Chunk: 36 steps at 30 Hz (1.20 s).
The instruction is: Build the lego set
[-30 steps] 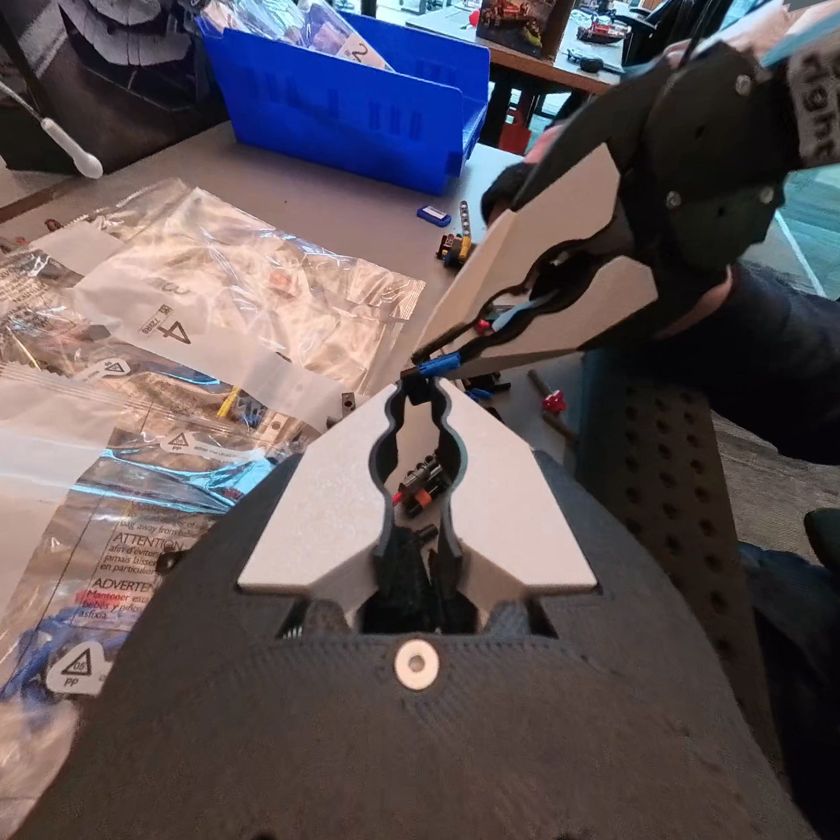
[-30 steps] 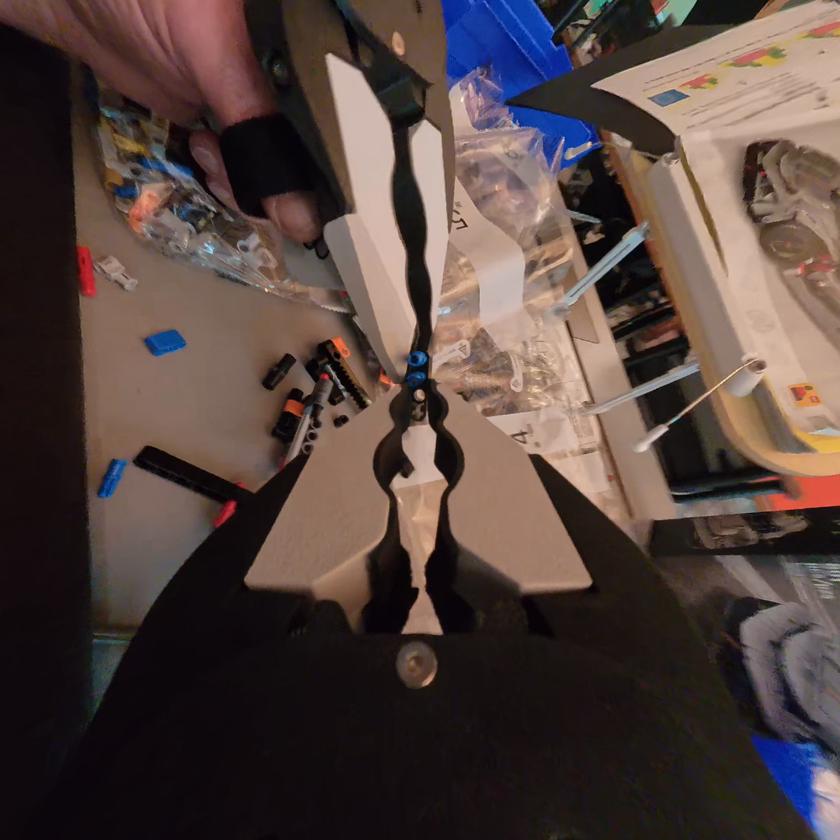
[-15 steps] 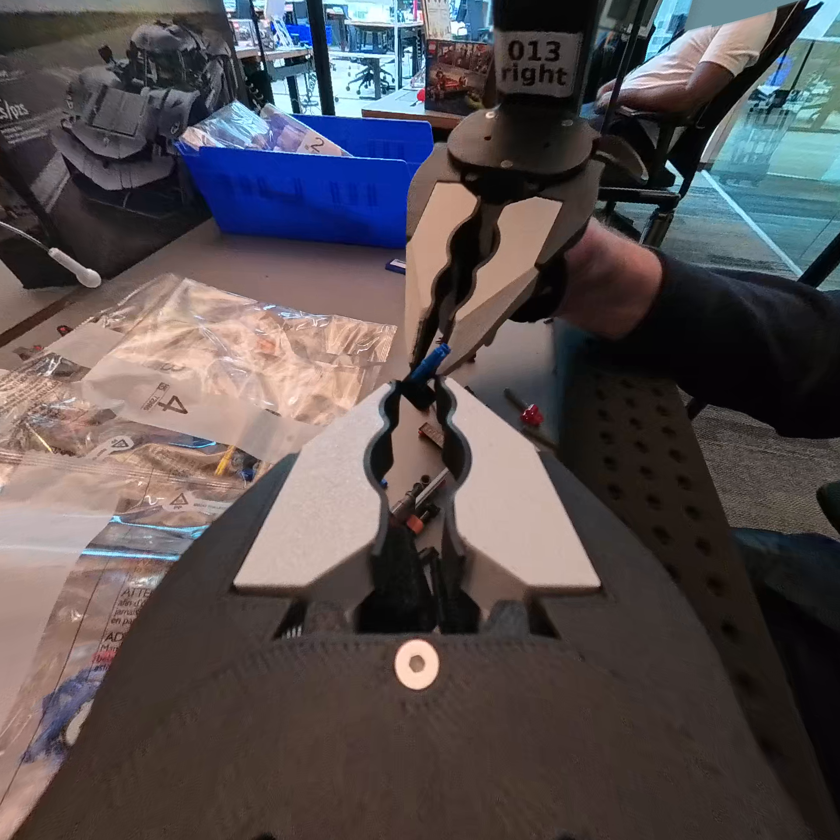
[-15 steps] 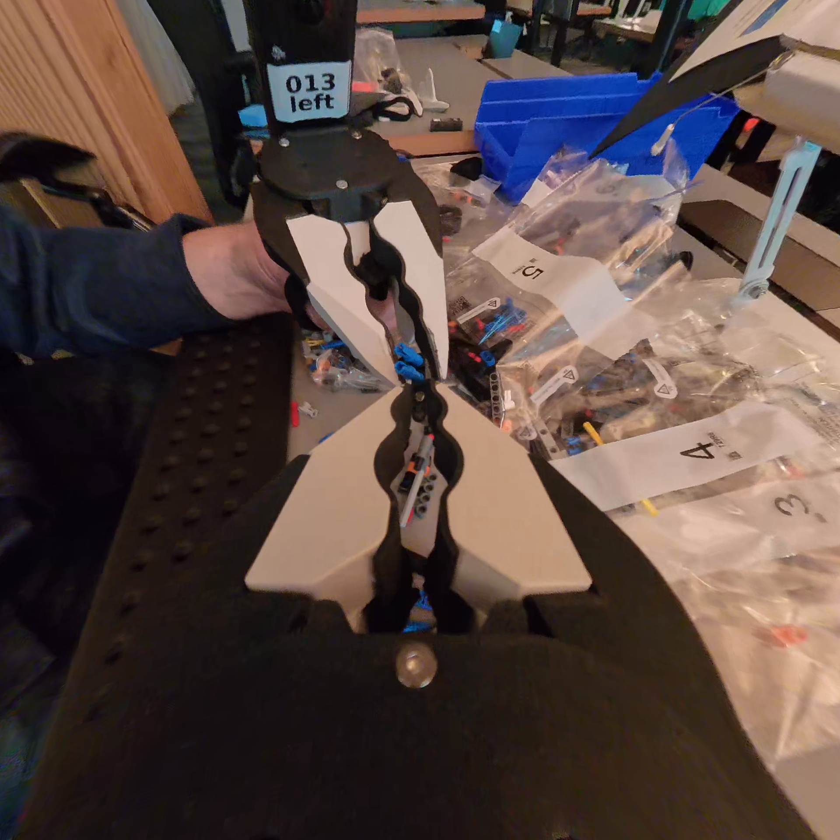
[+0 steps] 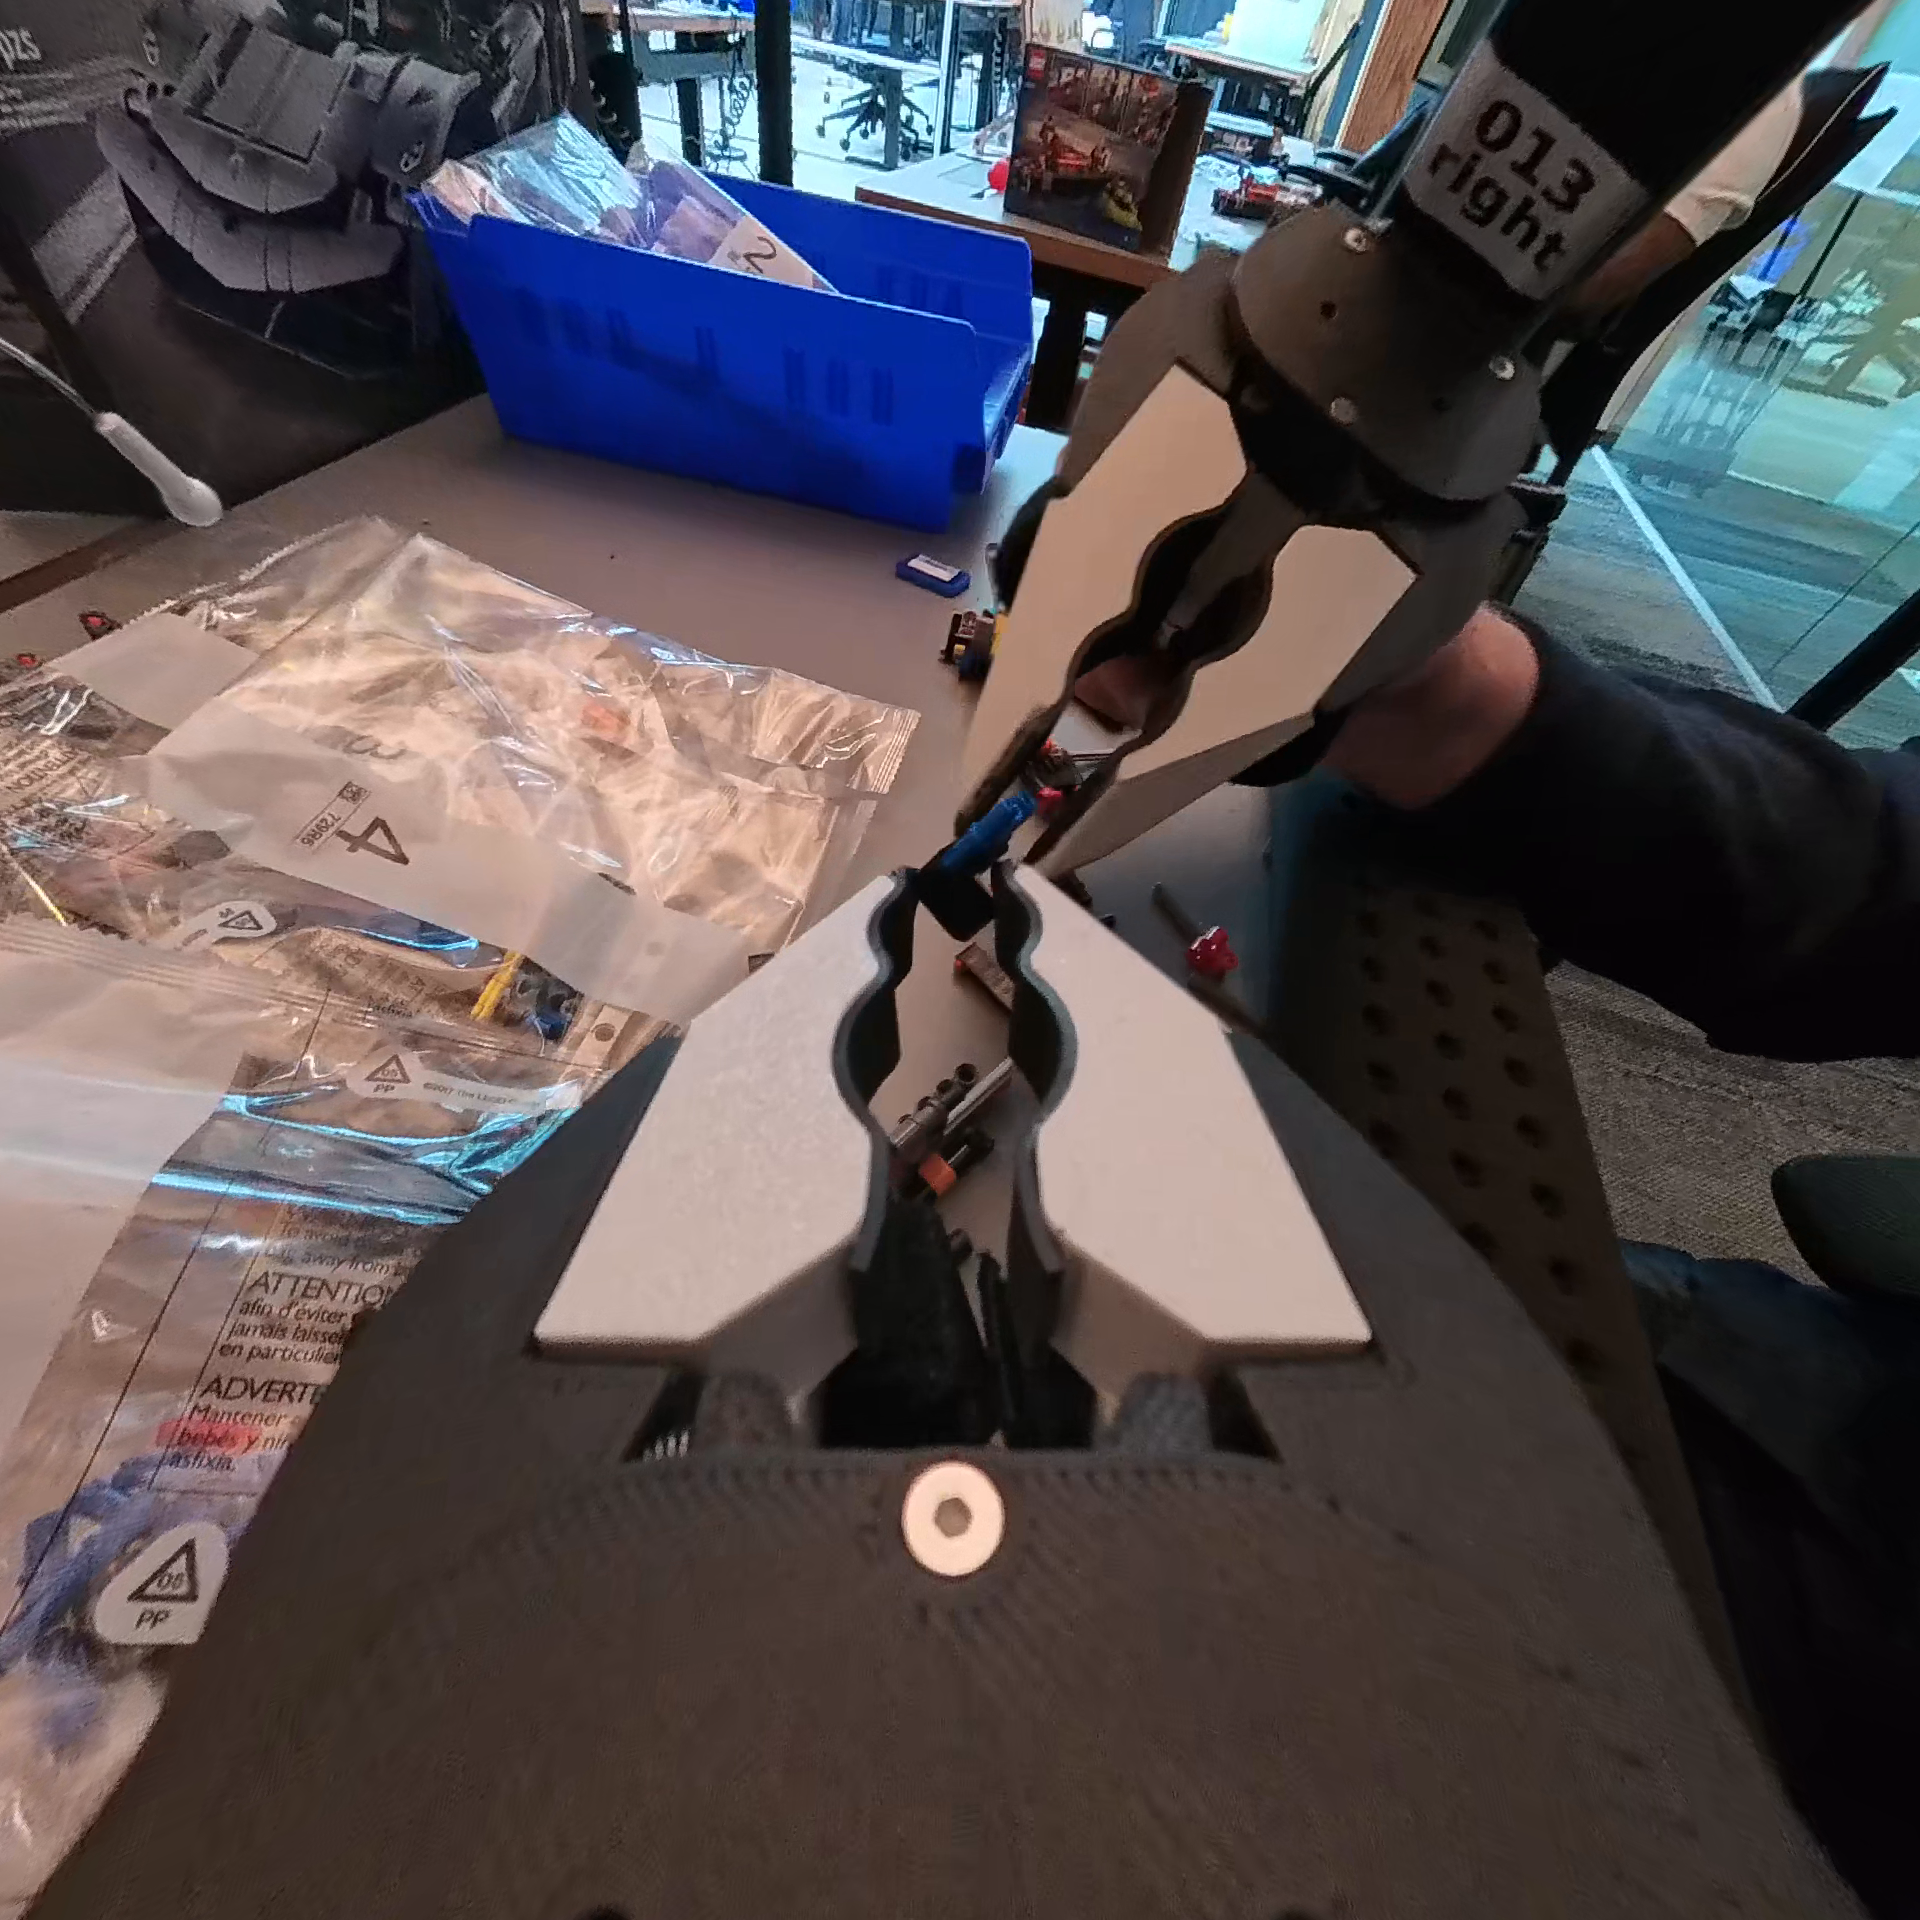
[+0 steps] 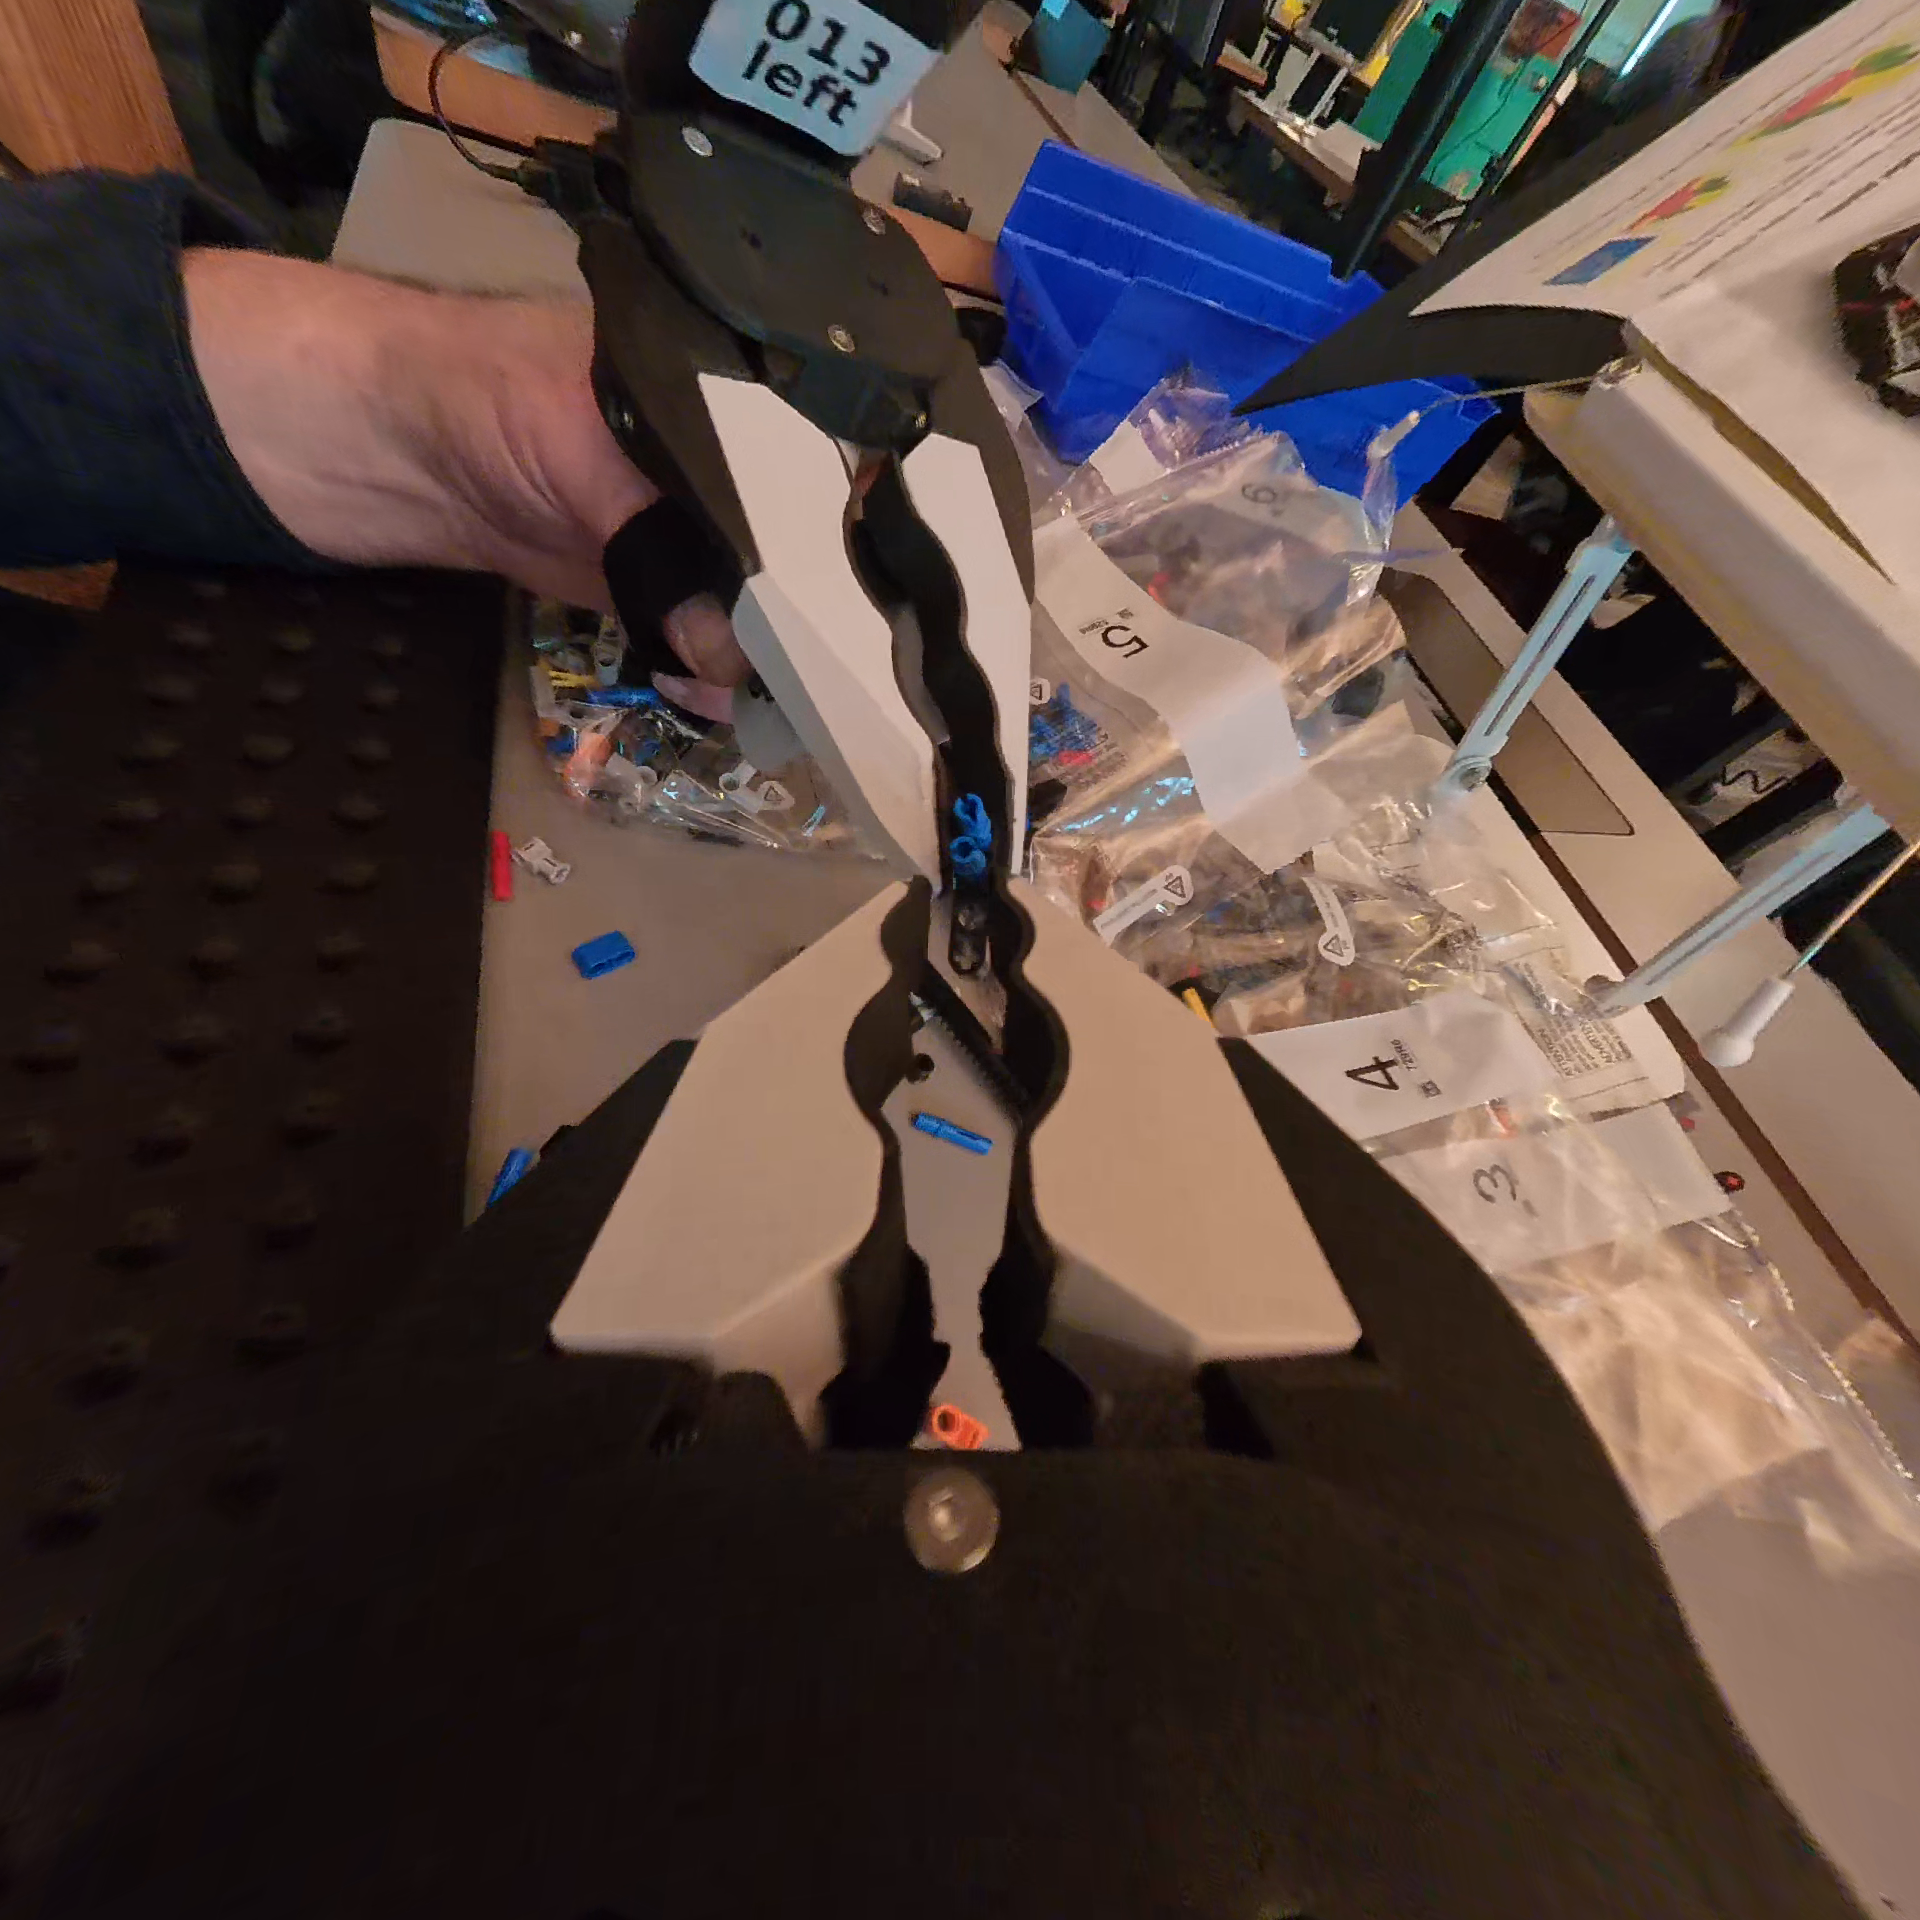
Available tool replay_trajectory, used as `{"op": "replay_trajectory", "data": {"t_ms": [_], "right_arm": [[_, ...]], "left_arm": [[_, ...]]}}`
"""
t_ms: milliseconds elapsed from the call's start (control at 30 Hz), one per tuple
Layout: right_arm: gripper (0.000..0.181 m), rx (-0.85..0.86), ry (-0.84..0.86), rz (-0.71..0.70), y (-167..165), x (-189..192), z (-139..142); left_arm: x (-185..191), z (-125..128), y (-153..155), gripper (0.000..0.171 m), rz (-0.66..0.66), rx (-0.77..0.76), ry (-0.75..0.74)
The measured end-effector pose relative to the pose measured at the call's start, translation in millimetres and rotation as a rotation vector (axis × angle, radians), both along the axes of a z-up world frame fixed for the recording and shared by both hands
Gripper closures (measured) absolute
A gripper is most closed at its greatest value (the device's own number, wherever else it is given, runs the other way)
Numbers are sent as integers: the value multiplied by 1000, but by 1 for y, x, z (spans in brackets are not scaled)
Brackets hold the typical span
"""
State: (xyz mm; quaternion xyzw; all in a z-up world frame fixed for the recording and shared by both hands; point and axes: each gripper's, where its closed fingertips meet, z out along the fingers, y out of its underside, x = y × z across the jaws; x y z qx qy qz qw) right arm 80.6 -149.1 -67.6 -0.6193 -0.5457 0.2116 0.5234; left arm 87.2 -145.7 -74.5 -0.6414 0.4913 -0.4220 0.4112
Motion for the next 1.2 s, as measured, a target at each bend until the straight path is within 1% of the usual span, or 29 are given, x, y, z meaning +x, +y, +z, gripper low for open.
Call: {"op": "replay_trajectory", "data": {"t_ms": [133,167,233,300,400,500,567,600,667,800,1133,1167,1200], "right_arm": [[175,-31,48,16,-2,1,6],[175,-29,52,12,-1,2,7],[173,-27,33,6,0,2,4],[178,-16,-7,-2,1,0,-3],[180,-26,-19,-14,2,1,-5],[179,-113,51,4,1,2,0],[180,-184,139,35,-2,3,10],[180,-224,180,58,-4,3,14],[180,-279,208,78,-5,4,14],[179,-371,253,128,-10,2,15],[180,-372,268,145,-14,5,22],[180,-378,278,137,-13,5,23],[179,-377,302,111,-8,11,26]], "left_arm": [[0,-8,2,157,14,42,59],[1,-7,0,157,9,39,51],[1,-7,2,157,19,41,55],[1,-8,1,157,15,49,63],[2,-12,2,156,20,65,84],[2,-5,0,156,5,80,44],[4,2,-3,154,-10,99,4],[4,4,-4,151,-13,113,-4],[6,6,-8,156,-35,127,-12],[7,9,-13,156,-64,113,-46],[8,17,-18,157,-90,79,-81],[7,17,-17,157,-83,79,-77],[3,10,-12,158,-60,82,-36]]}}
